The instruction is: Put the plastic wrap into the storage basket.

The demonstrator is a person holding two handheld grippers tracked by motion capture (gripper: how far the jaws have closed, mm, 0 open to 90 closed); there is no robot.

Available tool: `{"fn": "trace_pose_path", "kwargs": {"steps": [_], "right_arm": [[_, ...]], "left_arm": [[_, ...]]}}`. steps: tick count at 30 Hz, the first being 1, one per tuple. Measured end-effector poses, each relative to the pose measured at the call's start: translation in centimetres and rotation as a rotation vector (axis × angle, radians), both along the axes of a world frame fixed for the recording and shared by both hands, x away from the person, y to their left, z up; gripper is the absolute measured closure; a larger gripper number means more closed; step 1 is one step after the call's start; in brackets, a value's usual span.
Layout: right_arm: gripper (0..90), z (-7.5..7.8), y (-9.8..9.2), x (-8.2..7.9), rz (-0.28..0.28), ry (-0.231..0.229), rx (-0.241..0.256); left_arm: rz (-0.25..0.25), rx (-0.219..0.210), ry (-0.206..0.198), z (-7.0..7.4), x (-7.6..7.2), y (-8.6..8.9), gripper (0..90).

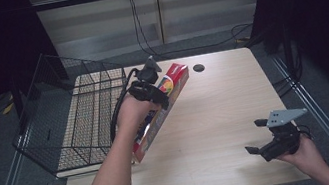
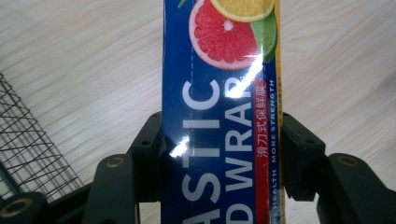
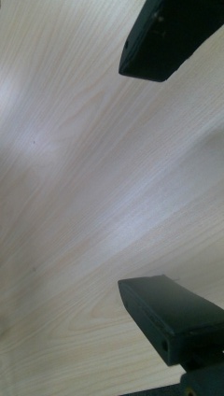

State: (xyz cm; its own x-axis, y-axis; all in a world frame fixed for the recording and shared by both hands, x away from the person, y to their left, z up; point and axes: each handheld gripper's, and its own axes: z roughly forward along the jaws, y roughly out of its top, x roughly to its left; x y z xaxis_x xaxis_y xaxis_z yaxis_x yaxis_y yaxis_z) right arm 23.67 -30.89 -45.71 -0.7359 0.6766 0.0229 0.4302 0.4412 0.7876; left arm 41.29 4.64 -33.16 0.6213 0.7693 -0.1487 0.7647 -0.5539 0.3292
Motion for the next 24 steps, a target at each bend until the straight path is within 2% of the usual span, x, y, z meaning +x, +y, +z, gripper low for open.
{"fn": "trace_pose_path", "kwargs": {"steps": [10,18,24], "right_arm": [[0.2,0.0,0.0,0.0,0.002,0.007,0.001],[0.3,0.0,0.0,0.0,0.004,0.009,0.003],[0.3,0.0,0.0,0.0,0.0,0.007,0.004]], "left_arm": [[0.038,-0.004,-0.006,1.1,0.2,1.0,44.0],[0.049,-0.008,-0.007,2.2,0.4,1.7,44.0],[0.059,0.007,-0.003,2.8,0.5,2.3,44.1]]}}
